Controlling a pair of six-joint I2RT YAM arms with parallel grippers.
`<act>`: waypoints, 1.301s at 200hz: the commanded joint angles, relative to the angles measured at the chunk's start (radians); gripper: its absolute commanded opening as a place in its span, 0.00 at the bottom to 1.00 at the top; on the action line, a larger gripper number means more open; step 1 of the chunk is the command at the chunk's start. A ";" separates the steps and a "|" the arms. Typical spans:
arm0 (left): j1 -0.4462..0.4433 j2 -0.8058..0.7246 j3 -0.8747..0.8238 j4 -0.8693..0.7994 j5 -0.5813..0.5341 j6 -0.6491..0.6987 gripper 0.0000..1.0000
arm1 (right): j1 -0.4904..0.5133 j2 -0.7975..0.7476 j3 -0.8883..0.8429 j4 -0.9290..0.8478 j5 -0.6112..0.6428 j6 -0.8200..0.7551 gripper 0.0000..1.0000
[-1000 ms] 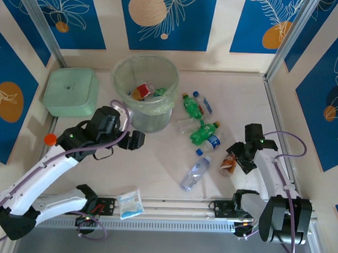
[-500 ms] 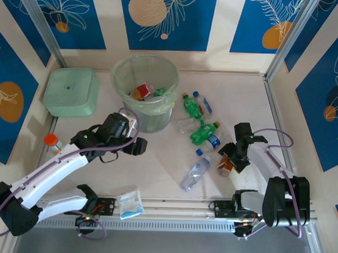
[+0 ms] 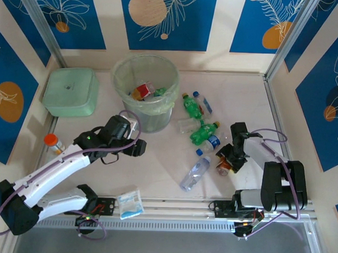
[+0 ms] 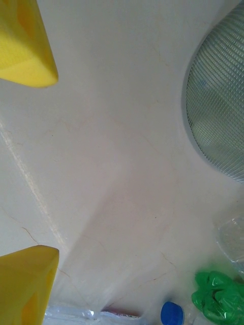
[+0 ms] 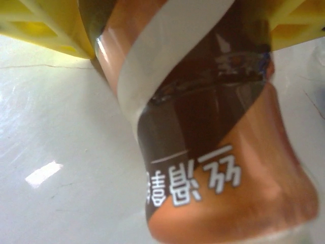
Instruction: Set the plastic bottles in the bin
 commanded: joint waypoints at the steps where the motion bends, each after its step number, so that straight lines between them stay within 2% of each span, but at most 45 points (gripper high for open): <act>1: -0.006 -0.014 0.024 -0.006 -0.022 -0.013 0.81 | 0.002 0.000 0.011 0.007 -0.037 -0.001 0.67; 74: -0.006 -0.021 0.021 -0.013 -0.031 -0.016 0.81 | 0.031 -0.185 0.128 -0.151 0.038 0.004 0.62; 150: -0.006 -0.031 0.002 -0.008 -0.026 -0.037 0.81 | 0.064 -0.381 0.226 -0.184 0.009 -0.023 0.61; 187: -0.006 -0.030 0.000 0.001 -0.022 -0.043 0.81 | 0.110 -0.393 0.310 -0.206 0.029 -0.024 0.61; 260: -0.006 -0.040 -0.019 0.011 -0.025 -0.050 0.81 | 0.271 -0.339 0.478 -0.159 0.085 -0.040 0.61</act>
